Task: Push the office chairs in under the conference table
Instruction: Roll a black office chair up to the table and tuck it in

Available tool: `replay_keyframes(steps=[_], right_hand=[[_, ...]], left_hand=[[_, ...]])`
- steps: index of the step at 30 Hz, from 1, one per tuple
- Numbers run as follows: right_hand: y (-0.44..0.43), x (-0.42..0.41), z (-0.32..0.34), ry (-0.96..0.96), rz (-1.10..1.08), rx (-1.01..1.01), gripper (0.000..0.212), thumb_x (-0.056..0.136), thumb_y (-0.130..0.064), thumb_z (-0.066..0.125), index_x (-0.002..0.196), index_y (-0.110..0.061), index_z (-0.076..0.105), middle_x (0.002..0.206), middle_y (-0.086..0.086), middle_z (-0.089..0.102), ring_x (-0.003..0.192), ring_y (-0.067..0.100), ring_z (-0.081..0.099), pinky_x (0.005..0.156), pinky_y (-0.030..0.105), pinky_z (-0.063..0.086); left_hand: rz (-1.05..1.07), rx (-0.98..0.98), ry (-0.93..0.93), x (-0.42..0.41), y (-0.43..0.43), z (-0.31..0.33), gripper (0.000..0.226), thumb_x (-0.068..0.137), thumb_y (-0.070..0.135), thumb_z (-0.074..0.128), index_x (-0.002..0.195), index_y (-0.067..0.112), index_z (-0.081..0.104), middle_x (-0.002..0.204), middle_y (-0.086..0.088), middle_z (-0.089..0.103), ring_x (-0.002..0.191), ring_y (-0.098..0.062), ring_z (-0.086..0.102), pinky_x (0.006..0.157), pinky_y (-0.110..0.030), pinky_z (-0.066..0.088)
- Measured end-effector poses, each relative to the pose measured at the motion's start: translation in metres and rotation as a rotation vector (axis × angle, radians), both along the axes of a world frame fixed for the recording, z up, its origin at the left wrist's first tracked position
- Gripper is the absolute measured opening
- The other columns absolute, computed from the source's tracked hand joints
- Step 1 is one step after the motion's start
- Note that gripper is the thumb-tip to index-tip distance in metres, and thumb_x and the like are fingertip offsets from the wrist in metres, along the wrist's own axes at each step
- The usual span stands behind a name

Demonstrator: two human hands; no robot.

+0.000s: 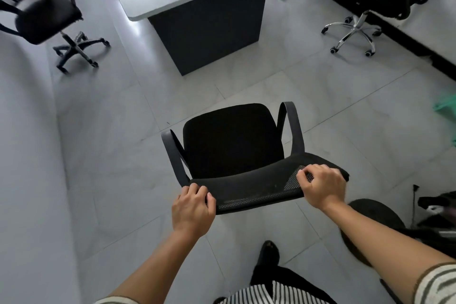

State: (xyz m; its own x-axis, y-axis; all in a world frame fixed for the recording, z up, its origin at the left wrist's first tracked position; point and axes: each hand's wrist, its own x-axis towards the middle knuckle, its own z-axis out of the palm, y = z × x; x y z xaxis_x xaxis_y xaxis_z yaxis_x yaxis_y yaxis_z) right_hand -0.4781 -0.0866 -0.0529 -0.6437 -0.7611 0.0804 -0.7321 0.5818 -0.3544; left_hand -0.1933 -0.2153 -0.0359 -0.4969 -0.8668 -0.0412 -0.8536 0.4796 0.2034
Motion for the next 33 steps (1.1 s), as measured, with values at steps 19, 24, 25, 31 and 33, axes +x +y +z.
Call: replay_keyframes(steps=[19, 24, 25, 31, 33], right_hand=[[-0.244, -0.212, 0.007, 0.051, -0.075, 0.117, 0.05, 0.08, -0.044, 0.03, 0.067, -0.011, 0.065, 0.062, 0.002, 0.055, 0.062, 0.024, 0.048, 0.063, 0.031, 0.033], [-0.31, -0.26, 0.005, 0.069, -0.09, 0.206, 0.049, 0.081, -0.045, 0.029, 0.072, -0.014, 0.065, 0.073, 0.004, 0.064, 0.071, 0.025, 0.055, 0.067, 0.034, 0.037], [-0.318, -0.266, 0.006, 0.075, -0.087, 0.205, 0.047, 0.082, -0.044, 0.03, 0.072, -0.014, 0.065, 0.073, 0.004, 0.064, 0.071, 0.025, 0.055, 0.068, 0.034, 0.037], [-0.391, -0.331, 0.003, 0.077, -0.081, 0.144, 0.05, 0.079, -0.046, 0.026, 0.066, -0.015, 0.063, 0.068, 0.002, 0.062, 0.066, 0.024, 0.052, 0.067, 0.033, 0.033], [-0.413, -0.354, 0.001, 0.097, -0.071, 0.109, 0.05, 0.08, -0.045, 0.027, 0.065, -0.013, 0.064, 0.066, 0.002, 0.062, 0.061, 0.021, 0.047, 0.065, 0.031, 0.031]], left_hand=[[-0.083, 0.112, 0.034, -0.217, -0.258, -0.007, 0.037, 0.089, 0.041, 0.032, 0.09, 0.019, 0.061, 0.094, 0.001, 0.061, 0.087, -0.017, 0.052, 0.073, -0.031, 0.043], [-0.123, 0.138, 0.012, -0.265, -0.332, -0.004, 0.034, 0.09, 0.041, 0.032, 0.092, 0.02, 0.059, 0.098, 0.002, 0.059, 0.091, -0.017, 0.051, 0.078, -0.032, 0.041], [-0.129, 0.139, 0.011, -0.272, -0.341, -0.003, 0.035, 0.09, 0.041, 0.032, 0.092, 0.02, 0.059, 0.098, 0.002, 0.059, 0.091, -0.017, 0.05, 0.079, -0.032, 0.04], [-0.117, 0.137, 0.024, -0.335, -0.414, -0.004, 0.038, 0.089, 0.042, 0.029, 0.091, 0.02, 0.059, 0.096, 0.003, 0.059, 0.088, -0.015, 0.049, 0.078, -0.03, 0.04], [-0.104, 0.135, 0.021, -0.358, -0.436, -0.004, 0.039, 0.088, 0.043, 0.029, 0.091, 0.02, 0.06, 0.095, 0.004, 0.059, 0.088, -0.015, 0.05, 0.078, -0.03, 0.04]])
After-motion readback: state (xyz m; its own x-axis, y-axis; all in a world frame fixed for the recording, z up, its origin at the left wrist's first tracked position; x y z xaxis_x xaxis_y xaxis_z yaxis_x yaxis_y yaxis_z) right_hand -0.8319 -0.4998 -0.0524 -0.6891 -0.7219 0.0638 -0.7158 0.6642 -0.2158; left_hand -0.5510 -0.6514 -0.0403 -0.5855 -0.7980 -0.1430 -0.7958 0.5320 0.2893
